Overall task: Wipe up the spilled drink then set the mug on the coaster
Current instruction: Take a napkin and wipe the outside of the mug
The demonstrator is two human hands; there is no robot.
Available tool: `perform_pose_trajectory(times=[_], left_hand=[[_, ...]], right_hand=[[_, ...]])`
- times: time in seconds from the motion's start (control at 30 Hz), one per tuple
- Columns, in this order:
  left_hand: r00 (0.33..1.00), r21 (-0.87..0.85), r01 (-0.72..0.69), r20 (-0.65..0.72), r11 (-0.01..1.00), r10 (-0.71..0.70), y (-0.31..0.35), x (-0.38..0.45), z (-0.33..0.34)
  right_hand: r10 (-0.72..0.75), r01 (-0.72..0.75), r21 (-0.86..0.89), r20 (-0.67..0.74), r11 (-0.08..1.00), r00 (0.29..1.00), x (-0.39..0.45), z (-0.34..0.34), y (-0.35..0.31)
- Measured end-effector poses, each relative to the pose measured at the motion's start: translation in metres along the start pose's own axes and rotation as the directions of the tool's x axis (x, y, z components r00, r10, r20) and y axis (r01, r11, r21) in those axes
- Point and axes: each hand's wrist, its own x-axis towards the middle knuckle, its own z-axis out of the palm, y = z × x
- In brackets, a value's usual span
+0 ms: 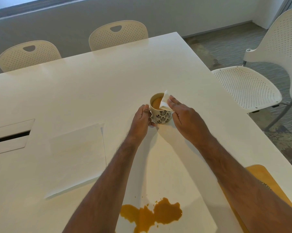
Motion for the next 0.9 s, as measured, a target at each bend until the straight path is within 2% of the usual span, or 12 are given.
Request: perform_pose_trajectory(times=[0.13,0.27,0.43,0.53,0.7,0.9], left_hand=[[1.000,0.048,-0.008,0.006,0.999,0.008,-0.001,0.003,0.000],[1.000,0.108,-0.014,0.002,0.994,0.014,-0.004,0.004,-0.002],[1.000,0.111,-0.019,-0.001,0.994,0.020,-0.005,0.004,-0.001],[1.000,0.081,-0.019,-0.010,0.997,0.020,-0.004,0.003,0.000],[1.000,0.044,-0.013,-0.020,0.999,0.014,-0.005,0.003,0.001],[1.000,0.026,-0.004,-0.010,1.000,0.005,-0.005,0.005,0.001]], right_hand=[[0.002,-0.002,-0.008,0.029,1.000,1.000,0.024,-0.012,-0.001],[-0.032,0.028,0.028,0.142,0.999,0.989,0.057,-0.021,-0.001],[-0.007,-0.013,0.091,0.222,0.996,0.975,0.066,-0.023,0.003],[0.017,-0.038,0.122,0.168,0.992,0.986,0.051,-0.018,0.009],[0.093,-0.092,0.191,0.001,0.977,0.996,0.014,0.004,0.005],[0.067,-0.054,0.190,-0.062,0.980,0.996,-0.018,0.022,-0.010]])
